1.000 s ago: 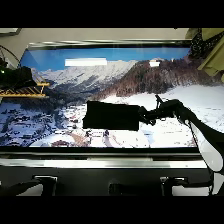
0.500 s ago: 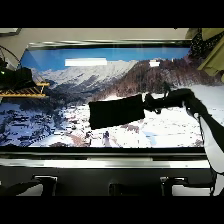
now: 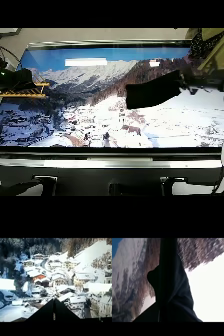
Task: Fold the clothes and pants, and hang the long-sleeved shirts on hangers.
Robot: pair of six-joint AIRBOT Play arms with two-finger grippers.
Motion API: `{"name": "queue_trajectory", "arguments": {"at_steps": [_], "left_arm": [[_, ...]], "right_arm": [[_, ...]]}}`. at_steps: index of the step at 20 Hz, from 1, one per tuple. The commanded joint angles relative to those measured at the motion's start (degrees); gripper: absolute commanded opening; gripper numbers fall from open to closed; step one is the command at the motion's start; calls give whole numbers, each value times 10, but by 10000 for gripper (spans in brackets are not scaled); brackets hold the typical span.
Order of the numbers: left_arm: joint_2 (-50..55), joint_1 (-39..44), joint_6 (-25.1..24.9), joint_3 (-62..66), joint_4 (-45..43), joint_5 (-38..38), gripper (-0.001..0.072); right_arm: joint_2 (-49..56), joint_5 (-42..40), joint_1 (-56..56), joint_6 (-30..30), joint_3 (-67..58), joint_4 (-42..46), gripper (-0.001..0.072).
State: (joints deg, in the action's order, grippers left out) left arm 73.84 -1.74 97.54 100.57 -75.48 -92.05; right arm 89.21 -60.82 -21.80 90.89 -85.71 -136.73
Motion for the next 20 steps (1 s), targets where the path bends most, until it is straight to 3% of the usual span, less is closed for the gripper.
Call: {"name": "queue_trajectory", "arguments": {"at_steps": [1,6,11,13,20], "left_arm": [[0,0,0,0,0,-2,16],[0,0,0,0,0,-11,17],[0,0,0,0,0,-28,17],[0,0,0,0,0,-29,17],[0,0,0,0,0,-29,17]], "right_arm": [[0,29,-75,-35,-53,60,25],[0,32,-200,-103,-68,113,25],[0,-48,-285,-239,-68,305,24],[-2,-110,-290,-302,-62,426,25],[-38,-181,-290,-322,79,568,26]]}}
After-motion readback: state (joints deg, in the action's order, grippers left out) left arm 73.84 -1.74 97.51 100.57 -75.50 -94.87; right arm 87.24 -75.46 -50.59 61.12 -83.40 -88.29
